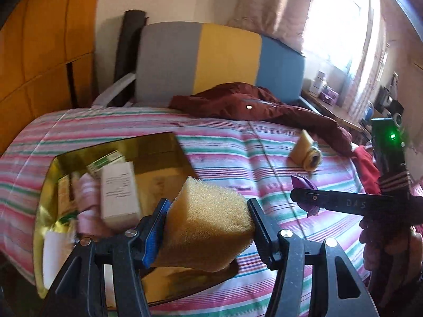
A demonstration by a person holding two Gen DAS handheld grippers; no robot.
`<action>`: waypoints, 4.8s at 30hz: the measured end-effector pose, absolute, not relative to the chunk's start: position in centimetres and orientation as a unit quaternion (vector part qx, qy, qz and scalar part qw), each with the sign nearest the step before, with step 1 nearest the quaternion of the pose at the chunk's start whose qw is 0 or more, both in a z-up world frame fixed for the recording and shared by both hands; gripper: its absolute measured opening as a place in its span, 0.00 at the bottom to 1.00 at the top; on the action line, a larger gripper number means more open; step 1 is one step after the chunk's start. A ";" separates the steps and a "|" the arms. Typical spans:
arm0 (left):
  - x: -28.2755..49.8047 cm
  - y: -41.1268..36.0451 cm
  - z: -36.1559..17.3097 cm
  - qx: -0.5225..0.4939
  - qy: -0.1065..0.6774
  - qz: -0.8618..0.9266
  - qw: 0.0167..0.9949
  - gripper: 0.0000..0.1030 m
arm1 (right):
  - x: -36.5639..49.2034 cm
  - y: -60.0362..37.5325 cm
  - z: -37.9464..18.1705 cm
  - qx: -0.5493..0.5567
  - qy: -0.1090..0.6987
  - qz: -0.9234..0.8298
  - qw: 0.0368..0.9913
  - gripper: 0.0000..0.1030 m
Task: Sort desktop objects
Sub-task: 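Carry the sponge and purple packet over the gold tray with both tools, then open both tools to drop the sponge and packet into the tray, then withdraw both tools from the tray back toward the remaining items, then grasp the yellow-grey sock with the right tool while the left tool grasps the last sponge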
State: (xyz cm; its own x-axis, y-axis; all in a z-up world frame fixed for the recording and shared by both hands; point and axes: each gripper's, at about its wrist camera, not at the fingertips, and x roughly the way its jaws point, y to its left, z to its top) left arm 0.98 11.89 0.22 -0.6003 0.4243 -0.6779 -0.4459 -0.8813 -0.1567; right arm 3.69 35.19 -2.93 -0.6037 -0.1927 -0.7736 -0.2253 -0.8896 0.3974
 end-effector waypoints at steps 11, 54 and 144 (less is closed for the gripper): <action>0.3 6.2 -0.7 -0.383 -0.017 0.904 0.188 0.58 | 0.0 26.7 -1.8 -0.448 0.208 0.866 -0.080 0.40; -7.6 -2.0 -2.8 -0.415 -0.111 0.899 0.080 0.79 | -7.7 21.0 -1.9 -0.459 0.185 0.865 -0.078 0.88; -1.2 22.3 -2.3 -0.443 0.056 0.838 0.314 0.78 | -3.4 53.3 -6.2 -0.452 0.120 0.868 0.166 1.00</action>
State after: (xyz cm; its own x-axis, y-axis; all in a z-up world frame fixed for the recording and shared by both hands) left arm -1.24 22.35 -2.32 -0.4113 0.4765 -0.7770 -0.5755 -0.7969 -0.1840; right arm -3.42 53.30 -6.20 -0.5361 0.1790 -0.8249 -0.3966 -0.9161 0.0589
